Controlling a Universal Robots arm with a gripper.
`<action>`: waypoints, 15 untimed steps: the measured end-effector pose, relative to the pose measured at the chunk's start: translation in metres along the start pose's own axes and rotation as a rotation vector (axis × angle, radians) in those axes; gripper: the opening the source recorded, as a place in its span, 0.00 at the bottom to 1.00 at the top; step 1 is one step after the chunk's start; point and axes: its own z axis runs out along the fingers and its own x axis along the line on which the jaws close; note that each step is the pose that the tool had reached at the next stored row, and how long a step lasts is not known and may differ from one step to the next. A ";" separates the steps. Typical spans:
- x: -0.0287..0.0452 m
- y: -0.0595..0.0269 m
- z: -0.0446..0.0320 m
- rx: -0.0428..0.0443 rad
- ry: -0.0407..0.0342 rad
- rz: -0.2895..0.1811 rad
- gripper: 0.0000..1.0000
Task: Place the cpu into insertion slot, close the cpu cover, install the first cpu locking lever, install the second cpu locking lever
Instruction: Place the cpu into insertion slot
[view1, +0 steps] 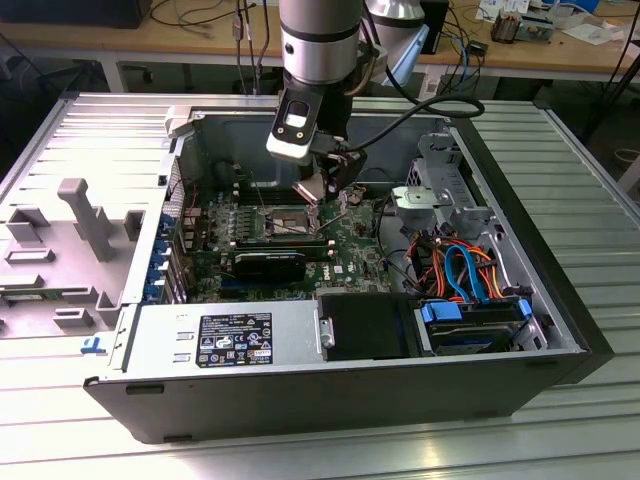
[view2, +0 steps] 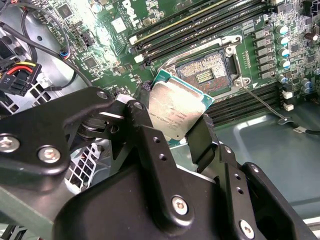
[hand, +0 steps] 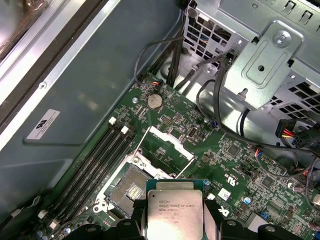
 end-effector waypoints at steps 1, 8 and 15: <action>0.0000 0.0000 0.0001 0.0000 -0.0001 0.001 0.54; 0.0000 -0.0001 0.0007 -0.0002 -0.0007 0.008 0.54; 0.0000 -0.0001 0.0019 -0.0004 -0.0019 0.021 0.54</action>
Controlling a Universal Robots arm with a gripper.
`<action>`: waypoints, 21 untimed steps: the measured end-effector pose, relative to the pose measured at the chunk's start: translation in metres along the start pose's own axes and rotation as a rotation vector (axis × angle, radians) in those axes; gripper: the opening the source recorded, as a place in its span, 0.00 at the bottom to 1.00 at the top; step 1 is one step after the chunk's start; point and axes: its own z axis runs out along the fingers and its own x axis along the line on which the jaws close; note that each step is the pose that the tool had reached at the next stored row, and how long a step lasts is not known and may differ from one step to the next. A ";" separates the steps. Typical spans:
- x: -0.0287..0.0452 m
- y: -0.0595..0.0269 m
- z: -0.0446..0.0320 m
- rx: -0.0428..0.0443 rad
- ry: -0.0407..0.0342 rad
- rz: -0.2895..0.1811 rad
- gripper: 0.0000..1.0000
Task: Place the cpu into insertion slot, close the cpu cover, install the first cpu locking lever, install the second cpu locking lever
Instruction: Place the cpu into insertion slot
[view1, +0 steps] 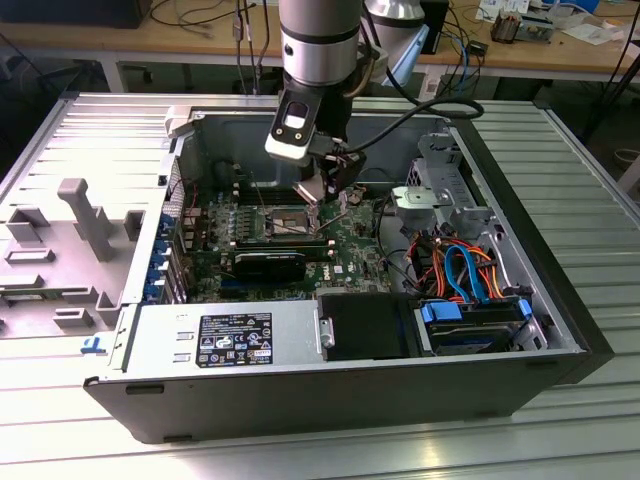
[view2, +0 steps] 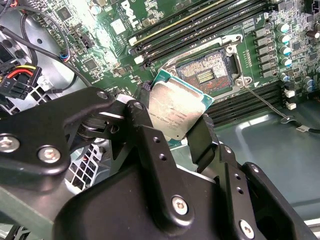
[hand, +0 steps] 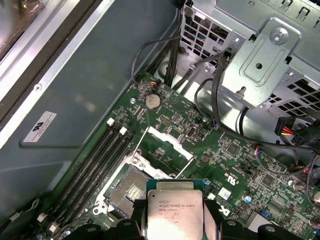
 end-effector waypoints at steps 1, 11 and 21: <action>0.0000 -0.0001 0.0004 0.0000 -0.0004 0.004 0.54; 0.0000 -0.0002 0.0020 -0.0004 -0.0020 0.021 0.54; -0.0001 -0.0003 0.0037 -0.0007 -0.0032 0.035 0.54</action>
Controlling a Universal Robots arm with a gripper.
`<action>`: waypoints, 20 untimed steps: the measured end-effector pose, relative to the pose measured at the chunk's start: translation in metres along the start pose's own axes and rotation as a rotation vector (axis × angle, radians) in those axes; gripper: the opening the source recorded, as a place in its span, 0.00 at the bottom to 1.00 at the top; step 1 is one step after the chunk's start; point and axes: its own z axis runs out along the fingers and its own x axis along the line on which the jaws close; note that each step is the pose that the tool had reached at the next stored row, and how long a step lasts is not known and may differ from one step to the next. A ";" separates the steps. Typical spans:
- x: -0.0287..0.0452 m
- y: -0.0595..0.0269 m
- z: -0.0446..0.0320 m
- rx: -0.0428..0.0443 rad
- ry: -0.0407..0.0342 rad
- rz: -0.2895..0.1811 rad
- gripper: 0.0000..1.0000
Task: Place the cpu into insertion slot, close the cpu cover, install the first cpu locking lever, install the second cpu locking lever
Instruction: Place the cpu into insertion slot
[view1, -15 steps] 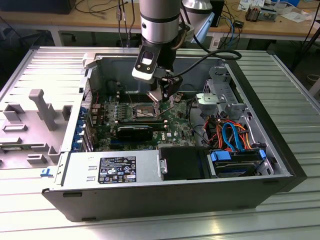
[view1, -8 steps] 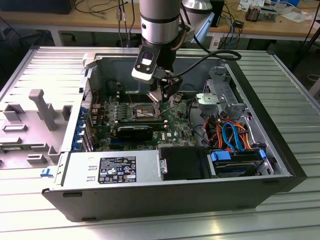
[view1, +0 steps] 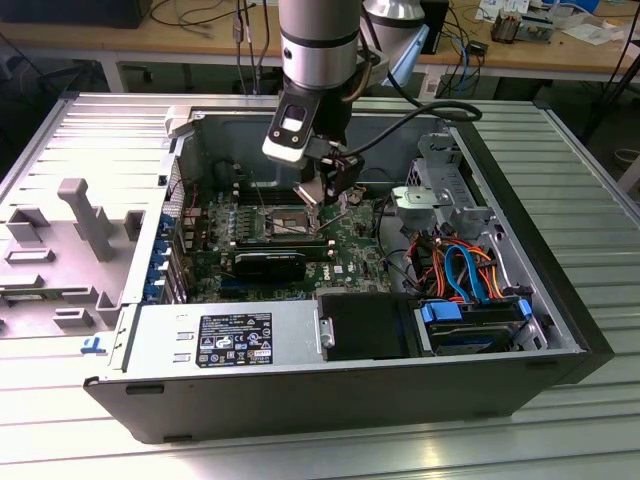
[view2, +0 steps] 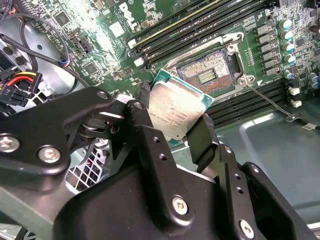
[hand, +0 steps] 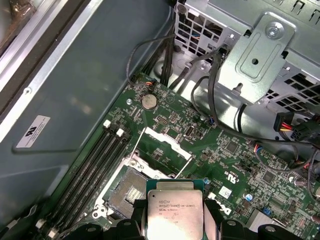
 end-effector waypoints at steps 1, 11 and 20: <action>0.0000 0.0000 0.0002 -0.0001 -0.0002 0.002 0.54; 0.0000 -0.0002 0.0022 -0.0003 -0.0014 0.015 0.54; -0.0001 -0.0003 0.0034 -0.0005 -0.0021 0.023 0.54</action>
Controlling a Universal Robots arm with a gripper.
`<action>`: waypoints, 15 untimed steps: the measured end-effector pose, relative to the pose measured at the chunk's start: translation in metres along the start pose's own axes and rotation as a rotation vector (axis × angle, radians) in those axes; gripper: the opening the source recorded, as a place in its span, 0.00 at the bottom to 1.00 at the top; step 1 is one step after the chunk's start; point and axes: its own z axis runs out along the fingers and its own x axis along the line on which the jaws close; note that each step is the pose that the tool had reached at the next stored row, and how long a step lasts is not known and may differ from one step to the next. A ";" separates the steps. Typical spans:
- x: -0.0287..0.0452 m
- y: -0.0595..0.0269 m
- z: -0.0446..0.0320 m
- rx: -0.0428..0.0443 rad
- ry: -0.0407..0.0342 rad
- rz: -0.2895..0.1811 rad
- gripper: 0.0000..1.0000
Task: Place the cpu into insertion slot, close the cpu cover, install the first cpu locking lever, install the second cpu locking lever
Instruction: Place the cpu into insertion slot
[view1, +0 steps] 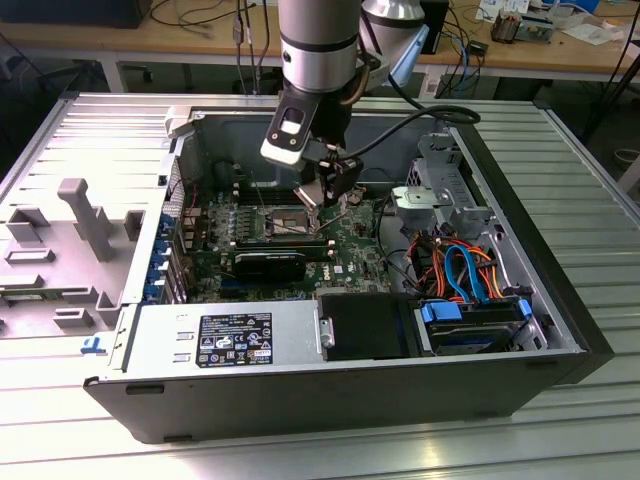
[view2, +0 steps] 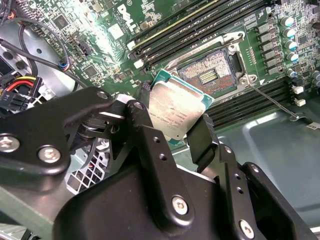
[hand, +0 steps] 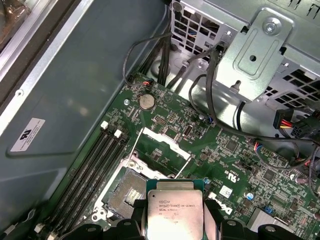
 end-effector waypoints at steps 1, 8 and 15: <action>0.0000 0.0000 0.0003 0.0000 -0.0002 0.002 0.54; 0.0000 -0.0001 0.0015 -0.0002 -0.0009 0.010 0.54; 0.0000 -0.0002 0.0025 -0.0003 -0.0015 0.017 0.54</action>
